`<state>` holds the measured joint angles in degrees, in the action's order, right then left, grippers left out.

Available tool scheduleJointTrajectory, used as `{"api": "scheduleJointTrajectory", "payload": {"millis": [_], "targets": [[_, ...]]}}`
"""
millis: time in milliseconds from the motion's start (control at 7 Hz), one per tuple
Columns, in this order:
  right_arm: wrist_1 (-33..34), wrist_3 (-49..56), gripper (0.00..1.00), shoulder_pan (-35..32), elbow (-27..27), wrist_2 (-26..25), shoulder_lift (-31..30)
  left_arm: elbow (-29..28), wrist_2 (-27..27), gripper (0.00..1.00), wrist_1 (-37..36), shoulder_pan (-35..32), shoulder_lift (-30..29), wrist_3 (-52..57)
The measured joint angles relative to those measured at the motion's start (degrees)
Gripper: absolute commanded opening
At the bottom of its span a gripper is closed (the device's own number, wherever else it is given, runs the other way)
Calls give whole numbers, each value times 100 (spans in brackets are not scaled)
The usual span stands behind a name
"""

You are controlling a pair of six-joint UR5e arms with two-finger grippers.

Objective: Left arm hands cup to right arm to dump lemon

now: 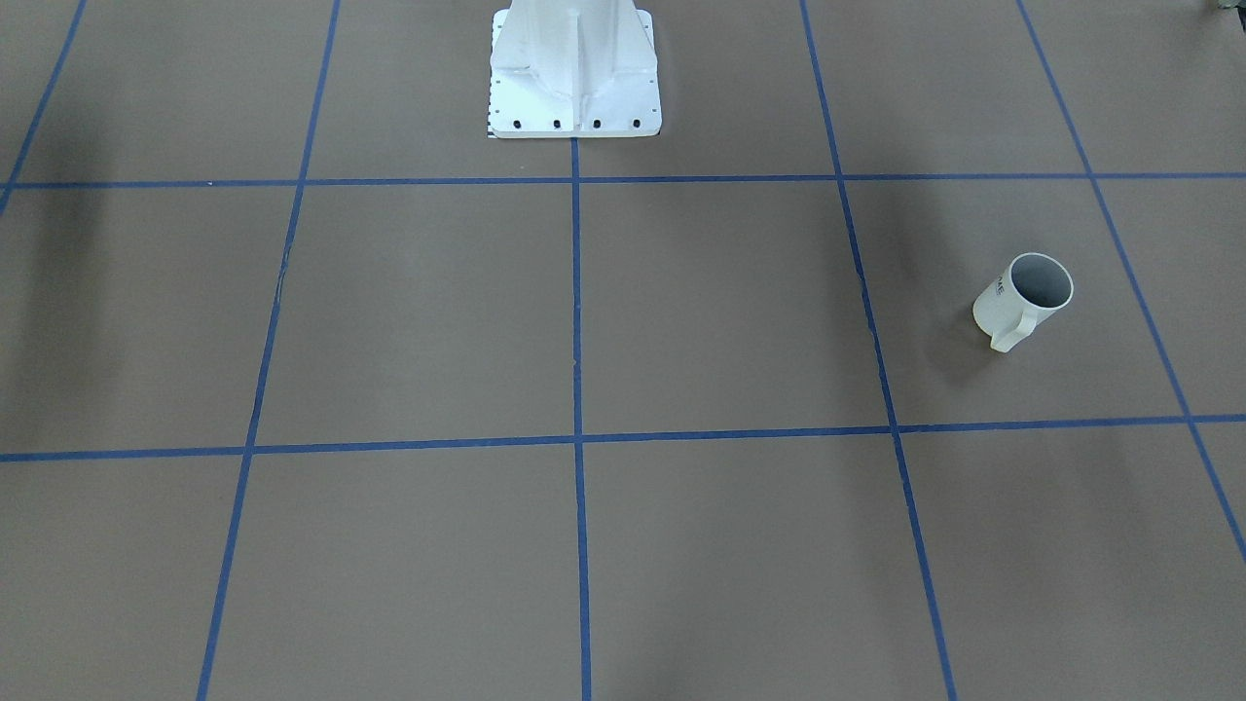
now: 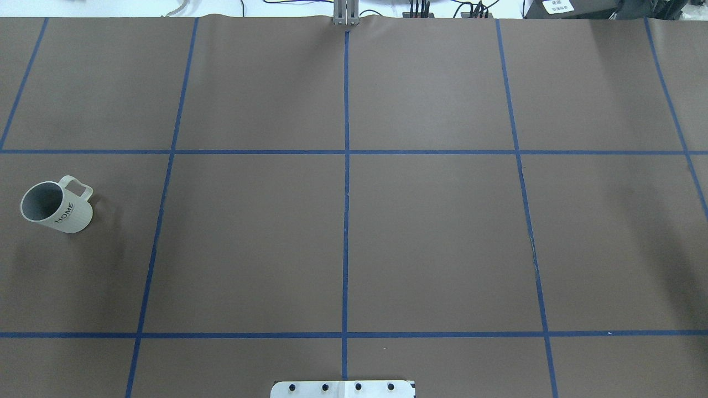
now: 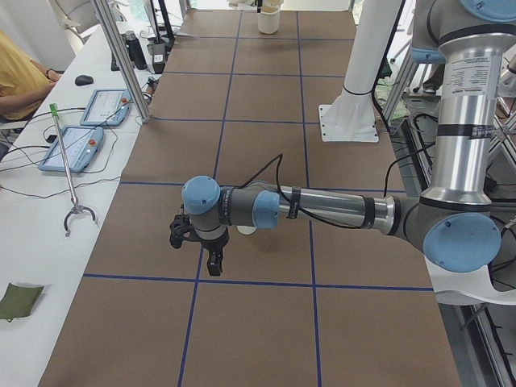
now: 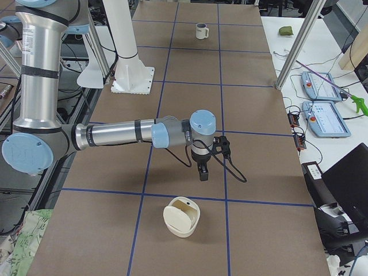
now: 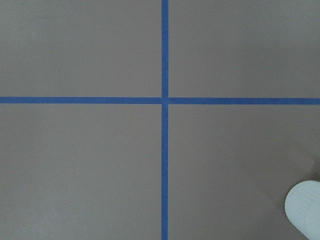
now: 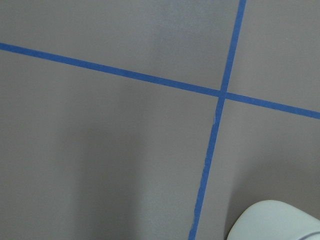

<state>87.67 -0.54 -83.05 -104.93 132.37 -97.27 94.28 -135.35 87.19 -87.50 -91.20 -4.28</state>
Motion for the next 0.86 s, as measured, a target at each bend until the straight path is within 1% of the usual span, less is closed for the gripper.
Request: {"api": "scheduleJointTrajectory", "payload": {"millis": [571, 857], "targets": [[-5, 10, 100, -1, -4, 17, -14, 159, 24, 100, 85, -16, 70, -24], [-5, 5, 100, -1, 5, 17, -15, 240, -99, 100, 101, -19, 113, -32]]}}
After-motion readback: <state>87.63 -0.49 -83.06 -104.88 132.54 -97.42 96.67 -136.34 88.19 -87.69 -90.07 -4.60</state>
